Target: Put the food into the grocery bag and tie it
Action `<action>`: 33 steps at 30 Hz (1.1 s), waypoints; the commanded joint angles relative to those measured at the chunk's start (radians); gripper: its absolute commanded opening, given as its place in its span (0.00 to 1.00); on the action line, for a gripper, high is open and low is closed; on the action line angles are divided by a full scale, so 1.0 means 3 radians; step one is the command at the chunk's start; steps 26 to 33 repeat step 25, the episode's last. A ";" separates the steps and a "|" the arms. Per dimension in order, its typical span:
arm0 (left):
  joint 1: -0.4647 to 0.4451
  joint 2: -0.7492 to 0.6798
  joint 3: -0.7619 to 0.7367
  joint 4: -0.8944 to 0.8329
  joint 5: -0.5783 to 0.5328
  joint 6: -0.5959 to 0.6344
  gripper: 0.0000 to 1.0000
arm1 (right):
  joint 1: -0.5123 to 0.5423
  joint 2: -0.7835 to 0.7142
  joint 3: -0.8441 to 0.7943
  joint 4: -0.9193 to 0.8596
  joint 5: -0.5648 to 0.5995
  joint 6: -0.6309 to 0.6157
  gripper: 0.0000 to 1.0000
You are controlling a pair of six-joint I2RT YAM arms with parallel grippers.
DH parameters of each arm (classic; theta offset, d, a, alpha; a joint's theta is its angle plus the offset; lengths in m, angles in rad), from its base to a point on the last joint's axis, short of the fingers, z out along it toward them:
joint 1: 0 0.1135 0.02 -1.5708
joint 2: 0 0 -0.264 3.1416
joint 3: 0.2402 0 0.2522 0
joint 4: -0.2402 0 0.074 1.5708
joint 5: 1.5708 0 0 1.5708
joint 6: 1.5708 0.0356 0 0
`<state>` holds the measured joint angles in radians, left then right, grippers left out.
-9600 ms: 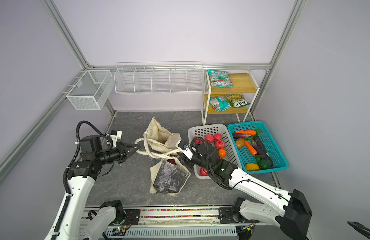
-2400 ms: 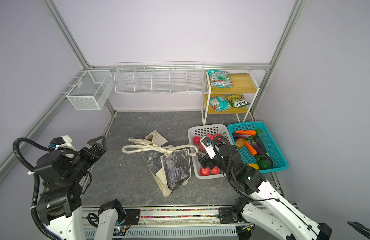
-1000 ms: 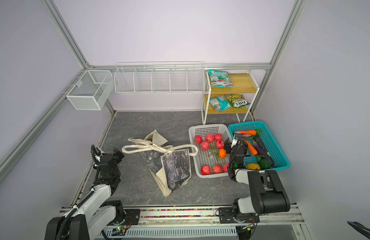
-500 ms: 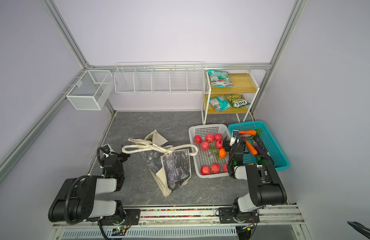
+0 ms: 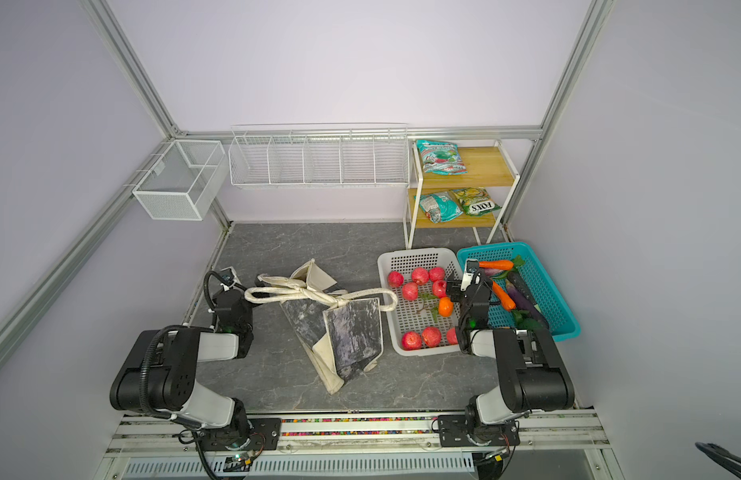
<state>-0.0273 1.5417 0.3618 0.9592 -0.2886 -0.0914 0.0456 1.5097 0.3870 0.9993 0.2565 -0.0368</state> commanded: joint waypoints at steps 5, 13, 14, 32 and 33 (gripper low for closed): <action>-0.0011 0.0020 -0.0001 -0.0002 0.0016 0.0079 0.99 | -0.0055 0.0066 -0.0032 -0.0396 -0.0129 0.0066 0.89; -0.0012 0.0022 -0.0002 -0.0004 0.0016 0.0078 0.99 | -0.0060 0.0066 -0.0032 -0.0396 -0.0134 0.0066 0.89; -0.0012 0.0023 -0.0002 -0.0002 0.0016 0.0079 0.99 | -0.0060 0.0067 -0.0032 -0.0396 -0.0134 0.0066 0.89; -0.0012 0.0020 -0.0006 -0.0001 0.0022 0.0078 0.99 | -0.0070 0.0068 -0.0032 -0.0401 -0.0151 0.0072 0.89; -0.0012 0.0020 -0.0006 -0.0001 0.0022 0.0078 0.99 | -0.0070 0.0068 -0.0032 -0.0401 -0.0151 0.0072 0.89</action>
